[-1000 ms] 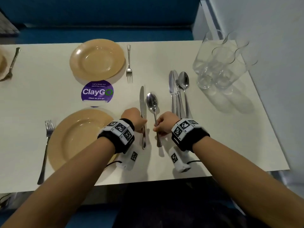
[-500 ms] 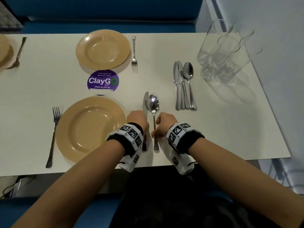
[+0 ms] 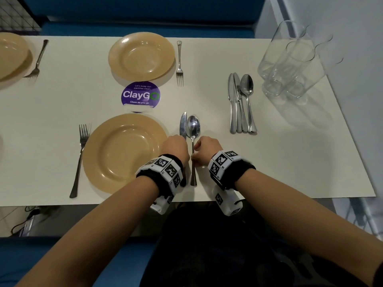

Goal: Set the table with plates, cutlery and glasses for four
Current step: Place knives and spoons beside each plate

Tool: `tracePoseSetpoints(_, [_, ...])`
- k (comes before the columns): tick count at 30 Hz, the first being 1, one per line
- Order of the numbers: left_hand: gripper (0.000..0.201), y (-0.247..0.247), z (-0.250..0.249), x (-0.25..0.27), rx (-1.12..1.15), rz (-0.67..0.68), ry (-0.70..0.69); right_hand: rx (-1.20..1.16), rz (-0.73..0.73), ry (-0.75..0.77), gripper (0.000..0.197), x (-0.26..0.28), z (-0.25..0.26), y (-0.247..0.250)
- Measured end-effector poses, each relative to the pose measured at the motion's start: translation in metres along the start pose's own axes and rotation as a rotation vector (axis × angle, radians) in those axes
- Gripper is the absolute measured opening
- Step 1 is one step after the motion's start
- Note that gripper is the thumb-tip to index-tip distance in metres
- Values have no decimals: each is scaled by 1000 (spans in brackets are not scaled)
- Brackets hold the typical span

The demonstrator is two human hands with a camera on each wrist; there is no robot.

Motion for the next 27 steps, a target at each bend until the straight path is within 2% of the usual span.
tracePoseSetpoints(12, [22, -3, 11, 8, 7, 23, -9, -1, 18, -8, 20, -2, 6, -18])
tracePoseSetpoints(27, [21, 1, 13, 7, 58, 19, 13, 4, -42, -1, 19, -2, 5, -15])
Point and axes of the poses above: each hand's wrist, its own x-axis away from the middle knuckle, its own y-axis out of the back of the hand, z = x × y, the point moved 2 cm from there along -x, towards the middle knuckle, and after that the axes turned 15 degrees about -x, right-handed, at the moved point
